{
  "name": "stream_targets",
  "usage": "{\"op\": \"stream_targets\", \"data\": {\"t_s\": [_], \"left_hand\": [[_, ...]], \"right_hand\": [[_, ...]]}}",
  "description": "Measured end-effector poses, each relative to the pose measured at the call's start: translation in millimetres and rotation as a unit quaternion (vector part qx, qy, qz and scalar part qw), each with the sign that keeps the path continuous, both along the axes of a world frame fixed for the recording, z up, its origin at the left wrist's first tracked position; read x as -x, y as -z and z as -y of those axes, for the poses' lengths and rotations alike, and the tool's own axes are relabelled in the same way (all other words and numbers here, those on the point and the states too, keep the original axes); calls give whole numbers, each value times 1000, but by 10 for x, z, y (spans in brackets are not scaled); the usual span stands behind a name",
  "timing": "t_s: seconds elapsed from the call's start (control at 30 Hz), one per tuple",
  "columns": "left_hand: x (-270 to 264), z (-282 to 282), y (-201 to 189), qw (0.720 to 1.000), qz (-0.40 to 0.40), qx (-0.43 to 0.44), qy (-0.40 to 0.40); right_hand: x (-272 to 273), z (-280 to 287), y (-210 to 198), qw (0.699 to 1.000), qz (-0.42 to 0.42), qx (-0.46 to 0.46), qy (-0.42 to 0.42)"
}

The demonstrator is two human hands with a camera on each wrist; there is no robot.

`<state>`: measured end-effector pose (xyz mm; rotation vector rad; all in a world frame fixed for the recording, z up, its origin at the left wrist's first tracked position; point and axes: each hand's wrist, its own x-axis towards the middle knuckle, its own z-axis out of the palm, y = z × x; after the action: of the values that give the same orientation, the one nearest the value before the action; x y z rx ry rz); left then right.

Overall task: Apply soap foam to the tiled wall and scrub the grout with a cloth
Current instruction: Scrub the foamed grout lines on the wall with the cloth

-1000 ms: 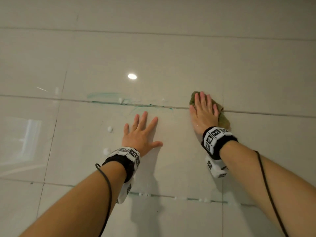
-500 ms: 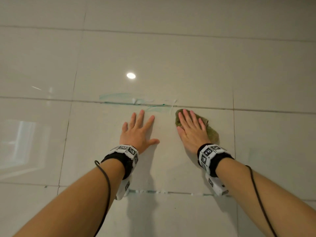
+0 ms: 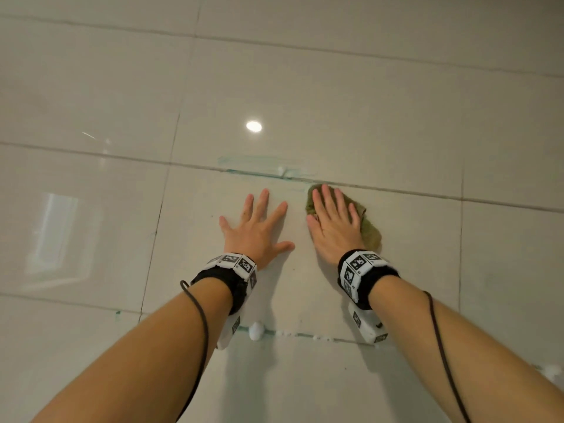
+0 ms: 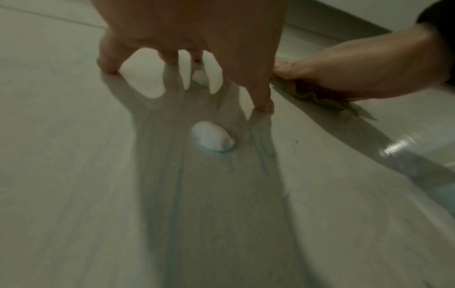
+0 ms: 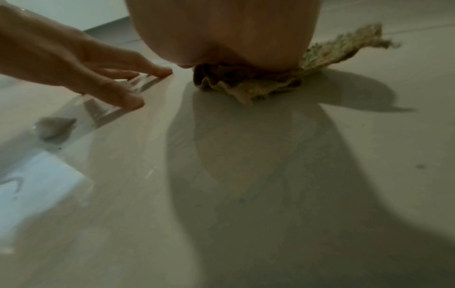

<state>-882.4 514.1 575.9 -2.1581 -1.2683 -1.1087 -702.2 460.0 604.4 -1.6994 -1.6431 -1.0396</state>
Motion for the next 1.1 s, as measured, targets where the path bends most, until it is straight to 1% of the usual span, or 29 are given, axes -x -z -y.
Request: {"op": "stream_targets", "data": {"t_s": [0.1, 0.2, 0.33, 0.4, 0.47, 0.53, 0.57, 0.63, 0.7, 0.77, 0.83, 0.9, 1.0, 1.1], "left_hand": [[87, -15, -10, 1000, -3, 7, 0], [199, -61, -22, 1000, 1, 21, -4], [332, -80, -31, 999, 8, 39, 2], [375, -112, -46, 999, 12, 32, -1], [398, -131, -54, 999, 16, 28, -9], [420, -145, -33, 999, 20, 26, -11], [439, -153, -24, 999, 23, 27, -10], [497, -173, -13, 999, 23, 30, -9], [565, -187, -3, 999, 19, 33, -9], [620, -197, 1, 999, 18, 37, -9], [642, -209, 4, 999, 22, 36, -9], [646, -225, 9, 999, 28, 27, -6], [683, -259, 34, 999, 37, 4, 3], [761, -310, 74, 999, 49, -12, 6]], "right_hand": [[-139, 64, -111, 1000, -22, 13, -3], [-178, 56, -315, 998, -66, -9, 15], [110, -52, -573, 994, -97, -38, 16], [285, -138, -640, 997, -70, -39, 5], [410, -175, -560, 999, -16, -30, -4], [438, -151, -301, 999, 37, -11, -4], [391, -126, -163, 999, 54, -1, -2], [212, -44, -6, 998, 53, 16, 5], [20, 29, -24, 1000, 25, 8, 15], [-85, 51, -148, 1000, -21, -1, 23], [-62, 23, -290, 998, -58, -14, 28], [61, -44, -416, 996, -78, -29, 31], [314, -164, -544, 997, -66, -32, 18], [569, -242, -458, 1000, -12, -2, -9]]}}
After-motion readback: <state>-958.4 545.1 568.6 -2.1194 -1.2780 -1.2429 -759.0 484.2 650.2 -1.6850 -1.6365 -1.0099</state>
